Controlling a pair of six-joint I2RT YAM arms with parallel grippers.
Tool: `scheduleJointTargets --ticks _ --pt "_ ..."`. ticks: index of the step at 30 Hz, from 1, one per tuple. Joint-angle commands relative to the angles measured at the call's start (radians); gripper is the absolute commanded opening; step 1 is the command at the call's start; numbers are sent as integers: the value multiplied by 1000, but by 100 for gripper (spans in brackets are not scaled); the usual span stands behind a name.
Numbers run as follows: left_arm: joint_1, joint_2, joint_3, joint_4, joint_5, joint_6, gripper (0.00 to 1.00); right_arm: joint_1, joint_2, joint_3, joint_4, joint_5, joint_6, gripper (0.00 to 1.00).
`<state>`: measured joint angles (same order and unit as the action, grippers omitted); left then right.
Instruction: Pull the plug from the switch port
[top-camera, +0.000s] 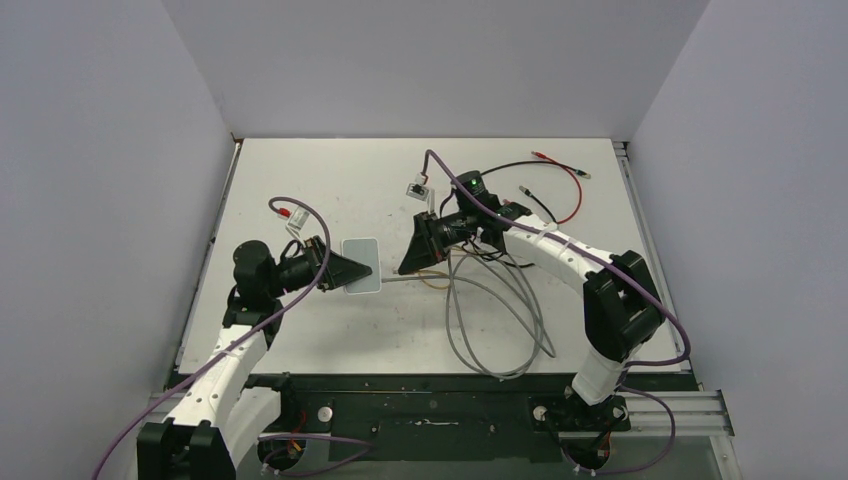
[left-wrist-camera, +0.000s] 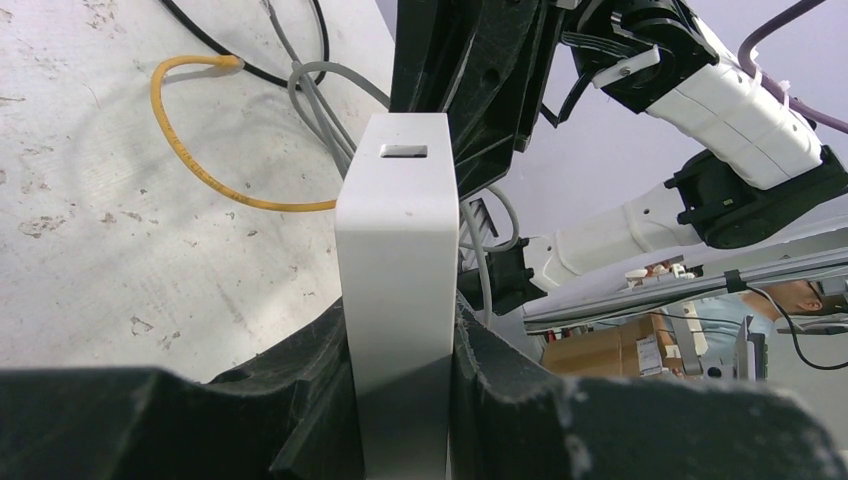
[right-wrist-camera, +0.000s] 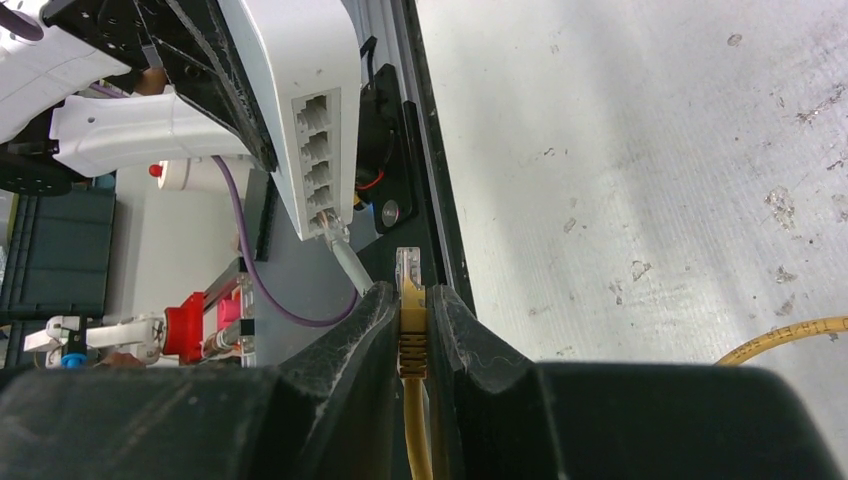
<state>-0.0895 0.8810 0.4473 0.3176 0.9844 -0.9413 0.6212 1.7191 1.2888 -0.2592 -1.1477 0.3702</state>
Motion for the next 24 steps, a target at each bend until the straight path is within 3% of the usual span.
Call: scheduleJointTargets --ticks 1,9,19,24 --pt "7 -9 18 34 18 8 0 -1 -43 67 23 6 -7 5" --pt "-25 -5 2 13 15 14 0 0 -53 136 115 33 94 5" --pt "-163 10 -18 -21 -78 39 0 0 -76 180 279 74 241 5" --pt "-205 15 -40 -19 -112 41 0 -1 -77 250 276 88 259 5"
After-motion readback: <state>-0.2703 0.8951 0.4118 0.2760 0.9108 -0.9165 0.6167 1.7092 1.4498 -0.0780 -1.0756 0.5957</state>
